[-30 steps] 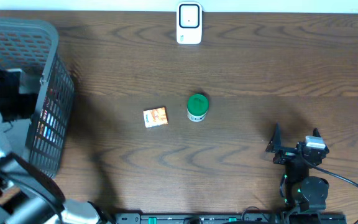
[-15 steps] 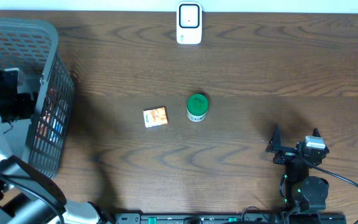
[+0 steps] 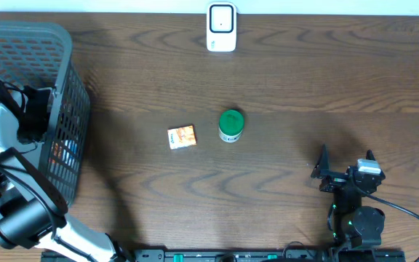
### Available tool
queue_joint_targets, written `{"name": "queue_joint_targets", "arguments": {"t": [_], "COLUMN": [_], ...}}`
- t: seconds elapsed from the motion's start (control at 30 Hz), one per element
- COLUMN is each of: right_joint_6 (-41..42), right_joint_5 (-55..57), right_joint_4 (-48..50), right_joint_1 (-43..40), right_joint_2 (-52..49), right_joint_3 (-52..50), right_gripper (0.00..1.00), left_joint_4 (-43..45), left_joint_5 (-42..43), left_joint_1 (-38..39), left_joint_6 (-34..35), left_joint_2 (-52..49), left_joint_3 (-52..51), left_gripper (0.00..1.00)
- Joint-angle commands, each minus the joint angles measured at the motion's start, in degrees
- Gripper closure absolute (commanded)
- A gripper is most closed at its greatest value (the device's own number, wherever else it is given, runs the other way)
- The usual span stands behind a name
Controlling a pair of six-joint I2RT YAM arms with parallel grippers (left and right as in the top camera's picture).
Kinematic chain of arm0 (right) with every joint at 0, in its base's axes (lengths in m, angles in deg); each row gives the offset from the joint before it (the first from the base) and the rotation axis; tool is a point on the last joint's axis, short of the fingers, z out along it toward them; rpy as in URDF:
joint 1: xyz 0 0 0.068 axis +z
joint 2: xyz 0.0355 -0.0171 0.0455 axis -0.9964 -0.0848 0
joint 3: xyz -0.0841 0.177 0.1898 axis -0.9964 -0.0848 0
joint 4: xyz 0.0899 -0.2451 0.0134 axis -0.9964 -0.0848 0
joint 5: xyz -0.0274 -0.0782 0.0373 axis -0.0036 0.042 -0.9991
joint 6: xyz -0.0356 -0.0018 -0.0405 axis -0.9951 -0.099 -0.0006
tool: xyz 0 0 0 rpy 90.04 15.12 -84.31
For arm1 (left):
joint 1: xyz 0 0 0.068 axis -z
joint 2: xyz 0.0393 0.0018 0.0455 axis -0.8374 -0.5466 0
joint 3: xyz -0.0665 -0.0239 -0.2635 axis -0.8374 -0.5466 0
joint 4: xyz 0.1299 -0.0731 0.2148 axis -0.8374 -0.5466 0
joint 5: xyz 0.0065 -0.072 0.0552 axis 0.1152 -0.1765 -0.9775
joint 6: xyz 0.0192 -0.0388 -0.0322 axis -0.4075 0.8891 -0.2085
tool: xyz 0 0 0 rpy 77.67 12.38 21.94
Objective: Scan the item barcode
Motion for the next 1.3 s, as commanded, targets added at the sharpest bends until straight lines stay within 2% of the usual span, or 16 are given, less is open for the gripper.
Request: {"name": "queue_joint_targets", "arguments": {"t": [0.0, 0.03, 0.07, 0.33, 0.57, 0.7, 0.93, 1.17, 1.23, 1.27], "right_joint_6": [0.59, 0.59, 0.59, 0.59, 0.59, 0.59, 0.59, 0.57, 0.59, 0.59], "right_joint_5": [-0.09, -0.09, -0.09, -0.09, -0.09, -0.09, -0.09, -0.09, -0.09, -0.11], "right_joint_4": [-0.24, -0.24, -0.26, -0.24, -0.24, -0.24, -0.24, -0.24, -0.24, -0.24], "right_joint_1": [-0.35, -0.35, -0.35, -0.33, -0.33, -0.35, -0.33, -0.33, -0.33, -0.33], "right_joint_2": [0.26, 0.26, 0.26, 0.26, 0.26, 0.26, 0.26, 0.26, 0.26, 0.26], "right_joint_3": [-0.04, -0.04, -0.04, -0.04, -0.04, -0.04, -0.04, -0.04, -0.04, -0.04], "right_gripper": [0.01, 0.01, 0.01, 0.01, 0.01, 0.01, 0.01, 0.01, 0.01, 0.01], "left_joint_4": [1.6, 2.19, 2.8, 3.76, 5.29, 5.33, 5.05, 5.18, 5.51, 5.49], "left_joint_5": [-0.17, 0.11, 0.63, -0.74, -12.37, -14.91, -15.06, -15.1, -15.65, -17.79], "left_joint_1": [-0.37, -0.66, -0.98, -2.36, -5.62, -8.13, -8.68, -4.59, -3.54, -3.41], "left_joint_6": [3.78, 4.39, 5.18, 6.01, 16.41, 20.46, 20.98, 21.79, 24.68, 30.71], "left_joint_2": [0.7, 0.94, 1.25, 1.75, 1.75, 1.75, 1.75, 2.62, 3.96, 5.2], "left_joint_3": [-0.48, -0.48, -0.48, -0.46, -0.46, -0.46, -0.48, -0.48, -0.48, -0.48], "left_gripper": [0.05, 0.05, 0.0, 0.0, 0.0, 0.0, 0.01, 0.01, 0.01, 0.01]}}
